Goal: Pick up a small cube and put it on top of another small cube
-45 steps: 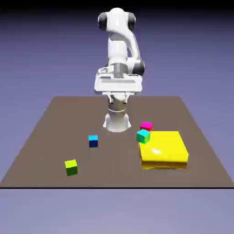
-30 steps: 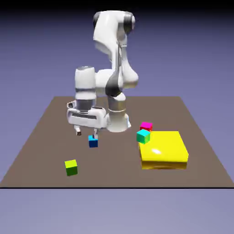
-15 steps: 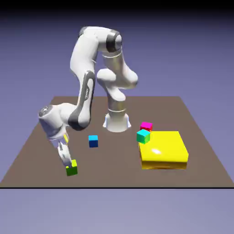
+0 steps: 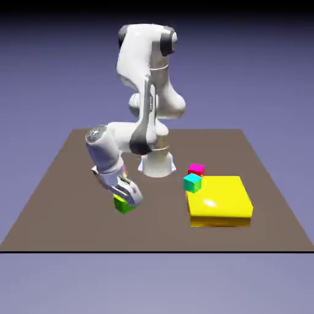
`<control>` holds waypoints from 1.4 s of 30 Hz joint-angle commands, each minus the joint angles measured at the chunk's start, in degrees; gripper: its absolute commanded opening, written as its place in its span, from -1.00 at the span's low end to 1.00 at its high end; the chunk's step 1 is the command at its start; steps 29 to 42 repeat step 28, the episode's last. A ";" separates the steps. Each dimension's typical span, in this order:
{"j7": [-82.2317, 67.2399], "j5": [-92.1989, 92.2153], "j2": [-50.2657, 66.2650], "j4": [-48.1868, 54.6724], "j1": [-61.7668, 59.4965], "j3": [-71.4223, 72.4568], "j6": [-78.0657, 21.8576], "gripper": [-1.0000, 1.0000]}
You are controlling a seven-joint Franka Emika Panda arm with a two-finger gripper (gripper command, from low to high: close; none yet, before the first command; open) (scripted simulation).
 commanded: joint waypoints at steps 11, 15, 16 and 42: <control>-19.03 -6.61 -22.85 -13.89 17.94 10.42 -9.16 -1.00; -26.00 -8.94 -31.15 -18.94 24.85 14.21 -12.49 -1.00; -27.74 -9.52 -33.23 -20.20 26.58 15.16 -13.32 -1.00; -29.11 -10.56 -29.94 -27.05 28.30 17.22 -3.28 1.00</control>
